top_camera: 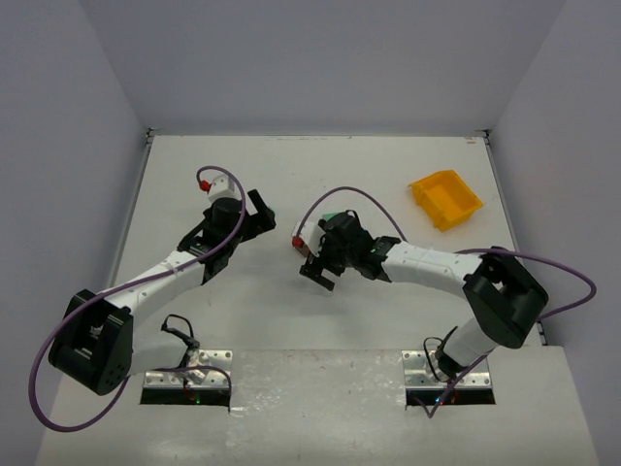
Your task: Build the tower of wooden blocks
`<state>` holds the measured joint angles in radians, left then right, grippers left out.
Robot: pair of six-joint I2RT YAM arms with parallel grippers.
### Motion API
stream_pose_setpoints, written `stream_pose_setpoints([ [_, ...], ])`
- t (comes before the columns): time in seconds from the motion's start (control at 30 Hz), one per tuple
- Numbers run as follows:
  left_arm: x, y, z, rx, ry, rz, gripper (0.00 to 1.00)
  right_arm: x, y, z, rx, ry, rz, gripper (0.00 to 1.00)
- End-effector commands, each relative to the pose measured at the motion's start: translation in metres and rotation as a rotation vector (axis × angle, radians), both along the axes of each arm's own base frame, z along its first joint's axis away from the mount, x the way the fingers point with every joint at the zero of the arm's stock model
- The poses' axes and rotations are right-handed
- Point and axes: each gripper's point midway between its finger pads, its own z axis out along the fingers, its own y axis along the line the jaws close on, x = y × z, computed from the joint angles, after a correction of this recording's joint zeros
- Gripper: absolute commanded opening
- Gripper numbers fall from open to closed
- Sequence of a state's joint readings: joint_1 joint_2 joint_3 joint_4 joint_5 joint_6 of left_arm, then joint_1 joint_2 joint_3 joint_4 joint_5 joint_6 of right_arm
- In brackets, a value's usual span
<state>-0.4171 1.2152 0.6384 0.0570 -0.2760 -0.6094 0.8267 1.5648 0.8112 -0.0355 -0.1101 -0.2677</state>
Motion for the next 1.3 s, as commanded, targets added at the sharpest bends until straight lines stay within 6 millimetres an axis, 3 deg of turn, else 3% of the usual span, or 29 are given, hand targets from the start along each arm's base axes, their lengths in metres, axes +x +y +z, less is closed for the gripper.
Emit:
stream_pose_setpoints([
  [0.0,0.007,0.002,0.015,-0.010,-0.051,0.010,1.00,0.053,-0.006,0.056,0.118,-0.100,-0.250,0.99],
  [0.13,0.006,0.003,0.014,-0.007,-0.051,0.015,1.00,0.084,-0.038,0.053,0.108,0.001,-0.444,0.99],
  [0.23,0.007,0.005,0.013,-0.001,-0.050,0.025,1.00,0.101,-0.054,0.046,0.113,0.066,-0.493,0.99],
  [0.53,0.008,0.005,0.013,-0.001,-0.049,0.027,1.00,0.133,-0.068,0.009,0.044,0.147,-0.508,0.99],
  [0.7,0.008,0.005,0.012,0.002,-0.045,0.027,1.00,0.136,-0.062,-0.007,0.025,0.201,-0.490,0.99],
  [0.83,0.008,0.006,0.011,0.004,-0.041,0.029,1.00,0.142,-0.069,-0.022,-0.024,0.204,-0.533,0.99],
  [1.27,0.007,0.005,0.011,0.000,-0.040,0.029,1.00,0.117,-0.069,-0.042,-0.056,0.265,-0.490,0.93],
])
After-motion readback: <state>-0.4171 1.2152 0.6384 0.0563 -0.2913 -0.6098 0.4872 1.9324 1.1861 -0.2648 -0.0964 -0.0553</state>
